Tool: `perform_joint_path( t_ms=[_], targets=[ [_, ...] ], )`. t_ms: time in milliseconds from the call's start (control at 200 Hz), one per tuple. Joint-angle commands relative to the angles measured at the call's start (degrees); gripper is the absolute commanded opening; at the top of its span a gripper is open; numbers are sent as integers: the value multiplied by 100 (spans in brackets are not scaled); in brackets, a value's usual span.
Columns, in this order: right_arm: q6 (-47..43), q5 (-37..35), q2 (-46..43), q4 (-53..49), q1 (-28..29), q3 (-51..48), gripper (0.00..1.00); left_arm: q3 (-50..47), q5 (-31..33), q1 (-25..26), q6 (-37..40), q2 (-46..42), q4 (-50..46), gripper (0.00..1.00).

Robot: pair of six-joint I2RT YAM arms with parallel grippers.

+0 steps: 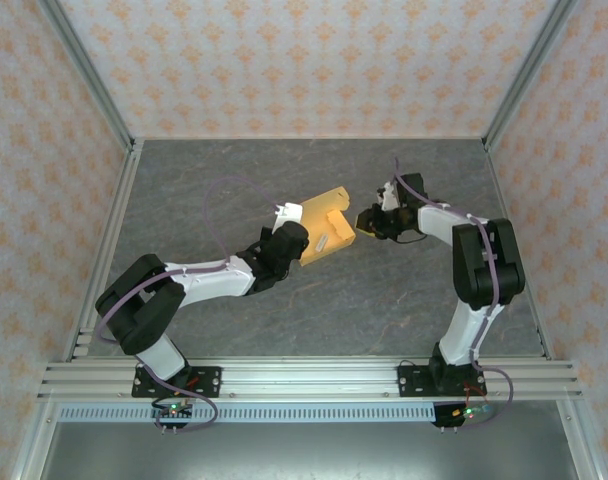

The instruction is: Fold the paper box

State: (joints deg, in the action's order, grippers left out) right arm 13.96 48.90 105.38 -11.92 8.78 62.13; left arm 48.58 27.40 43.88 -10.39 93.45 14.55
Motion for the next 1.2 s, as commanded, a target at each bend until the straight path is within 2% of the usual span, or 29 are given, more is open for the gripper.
perform_joint_path(
  t_ms=[0,726,1196],
  targets=[
    [256,381,141,493,-103,-55,22,-28,68,41,20,-178,17,0],
    [367,978,402,894,95,-307,22,3,84,41,-6,-178,-40,0],
    [-9,733,531,401,349,-114,22,19,117,42,-31,-178,-63,0]
  ],
)
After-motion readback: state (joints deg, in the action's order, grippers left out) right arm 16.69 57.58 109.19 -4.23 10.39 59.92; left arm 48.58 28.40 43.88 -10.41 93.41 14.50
